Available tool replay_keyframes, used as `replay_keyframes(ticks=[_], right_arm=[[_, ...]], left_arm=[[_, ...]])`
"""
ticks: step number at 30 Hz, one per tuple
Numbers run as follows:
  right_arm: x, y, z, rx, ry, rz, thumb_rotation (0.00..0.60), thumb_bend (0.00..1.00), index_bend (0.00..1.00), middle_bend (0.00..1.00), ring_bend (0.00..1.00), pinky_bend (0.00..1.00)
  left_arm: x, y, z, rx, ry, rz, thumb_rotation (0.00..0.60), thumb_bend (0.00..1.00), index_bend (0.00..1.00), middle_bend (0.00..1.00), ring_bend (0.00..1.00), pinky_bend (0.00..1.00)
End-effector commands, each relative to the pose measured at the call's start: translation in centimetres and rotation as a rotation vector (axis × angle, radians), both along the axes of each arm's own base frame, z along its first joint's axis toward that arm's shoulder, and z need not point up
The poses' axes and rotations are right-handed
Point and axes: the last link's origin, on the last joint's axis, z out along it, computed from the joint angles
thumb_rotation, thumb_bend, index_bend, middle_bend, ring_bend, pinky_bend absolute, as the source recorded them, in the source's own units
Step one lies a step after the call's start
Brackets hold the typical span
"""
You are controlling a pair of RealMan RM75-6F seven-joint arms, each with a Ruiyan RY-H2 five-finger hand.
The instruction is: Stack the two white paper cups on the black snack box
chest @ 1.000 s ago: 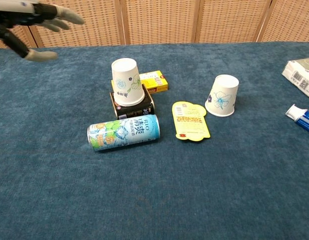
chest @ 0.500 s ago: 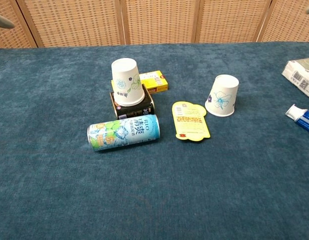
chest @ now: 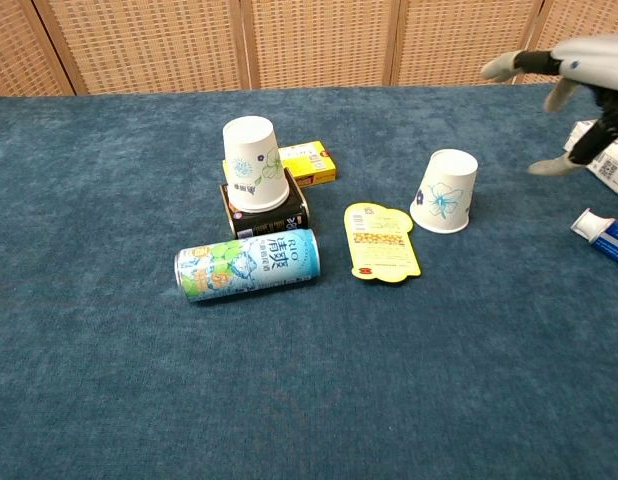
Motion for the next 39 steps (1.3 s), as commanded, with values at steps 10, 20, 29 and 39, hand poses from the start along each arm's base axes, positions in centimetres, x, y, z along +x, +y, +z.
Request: replay_keyframes(ticks=[10,20,29,39], right_arm=[[2.5,-2.6,-2.8,0.05,0.018,0.036,0.6,0.27,0.0,0.0,0.0,0.27],[3.0,-3.4,-4.3,0.091,0.061,0.012,0.6,0.27,0.0,0.0,0.0,0.27],[2.5,-4.0,-5.4,0.117,0.075,-0.014,0.6,0.27,0.0,0.0,0.0,0.27],[2.2,-4.6,-6.4,0.124,0.08,-0.03,0.6,0.27,0.0,0.02,0.0,0.31]], left_arm=[[-0.7,-0.1,0.1,0.008,-0.009,0.013,0.6,0.48,0.0,0.0,0.0,0.06],[-0.5,0.0,-0.1,0.001,-0.008,0.005,0.6,0.48,0.0,0.0,0.0,0.06],[-0.5,0.0,-0.1,0.003,-0.011,0.008,0.6,0.48,0.0,0.0,0.0,0.06],[-0.9,-0.3,0.0,0.009,-0.017,0.02,0.6,0.48,0.0,0.0,0.0,0.06]])
